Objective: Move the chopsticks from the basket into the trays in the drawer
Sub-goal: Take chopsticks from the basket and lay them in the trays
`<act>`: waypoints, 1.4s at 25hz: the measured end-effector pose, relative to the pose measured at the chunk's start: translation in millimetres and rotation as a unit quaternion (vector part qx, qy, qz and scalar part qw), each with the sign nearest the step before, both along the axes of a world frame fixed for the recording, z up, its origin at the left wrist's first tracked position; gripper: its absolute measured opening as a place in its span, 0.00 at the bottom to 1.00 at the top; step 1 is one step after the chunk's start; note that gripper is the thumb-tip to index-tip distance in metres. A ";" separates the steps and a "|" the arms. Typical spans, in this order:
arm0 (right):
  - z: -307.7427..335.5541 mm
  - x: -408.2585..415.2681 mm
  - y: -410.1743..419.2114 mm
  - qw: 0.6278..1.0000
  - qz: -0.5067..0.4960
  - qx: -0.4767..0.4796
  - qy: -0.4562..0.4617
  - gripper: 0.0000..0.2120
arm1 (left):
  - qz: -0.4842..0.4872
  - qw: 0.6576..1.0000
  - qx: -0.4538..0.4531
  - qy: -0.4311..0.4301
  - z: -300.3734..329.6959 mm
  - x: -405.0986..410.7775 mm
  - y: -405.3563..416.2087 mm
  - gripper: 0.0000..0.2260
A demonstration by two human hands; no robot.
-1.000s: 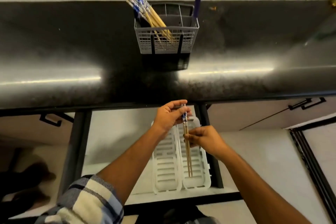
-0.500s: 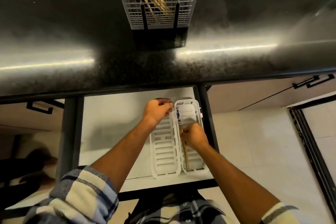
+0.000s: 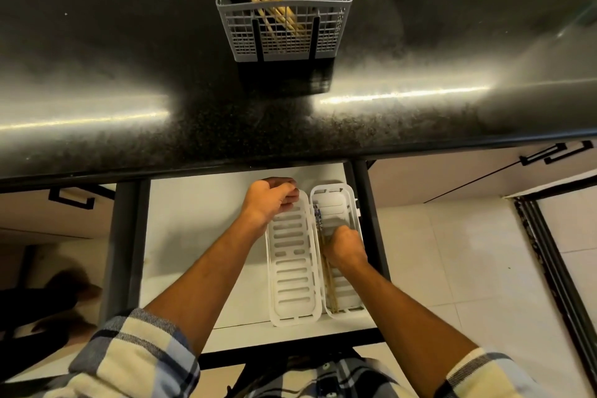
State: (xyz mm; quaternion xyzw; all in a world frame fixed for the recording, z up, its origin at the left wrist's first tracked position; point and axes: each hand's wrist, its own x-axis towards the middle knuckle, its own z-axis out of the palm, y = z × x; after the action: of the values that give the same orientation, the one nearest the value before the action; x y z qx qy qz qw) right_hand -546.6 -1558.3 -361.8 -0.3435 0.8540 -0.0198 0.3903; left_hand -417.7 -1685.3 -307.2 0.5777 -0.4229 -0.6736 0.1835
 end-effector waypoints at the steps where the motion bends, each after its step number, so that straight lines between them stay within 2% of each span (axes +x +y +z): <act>1: -1.5 -0.6 1.2 1.000 0.001 -0.006 0.003 0.07 | 0.001 1.000 0.002 0.003 1.3 0.3 -0.8 0.05; 13: -9.7 4.3 11.0 0.999 -0.018 -0.043 -0.015 0.03 | 0.009 1.000 0.007 0.016 14.1 4.4 -0.7 0.10; 16: -8.8 4.1 13.2 0.998 -0.035 -0.054 -0.028 0.08 | 0.008 1.000 0.006 0.017 15.6 5.4 0.9 0.10; 22: -16.6 1.6 15.0 0.998 -0.030 -0.036 -0.036 0.02 | 0.010 1.000 0.000 0.022 19.2 6.3 2.2 0.09; 31: -19.2 1.5 9.0 0.998 -0.019 -0.060 -0.024 0.04 | 0.009 1.000 -0.005 0.007 18.3 11.3 3.0 0.11; 35: -14.7 1.4 9.7 0.996 -0.047 -0.068 -0.044 0.04 | 0.006 1.000 -0.008 0.001 23.9 11.2 1.2 0.12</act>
State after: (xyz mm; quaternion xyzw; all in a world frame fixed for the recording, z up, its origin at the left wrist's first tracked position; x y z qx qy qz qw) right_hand -545.2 -1548.6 -376.6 -0.3277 0.8477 -0.1116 0.4019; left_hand -406.5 -1684.1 -283.3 0.5783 -0.4244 -0.6695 0.1929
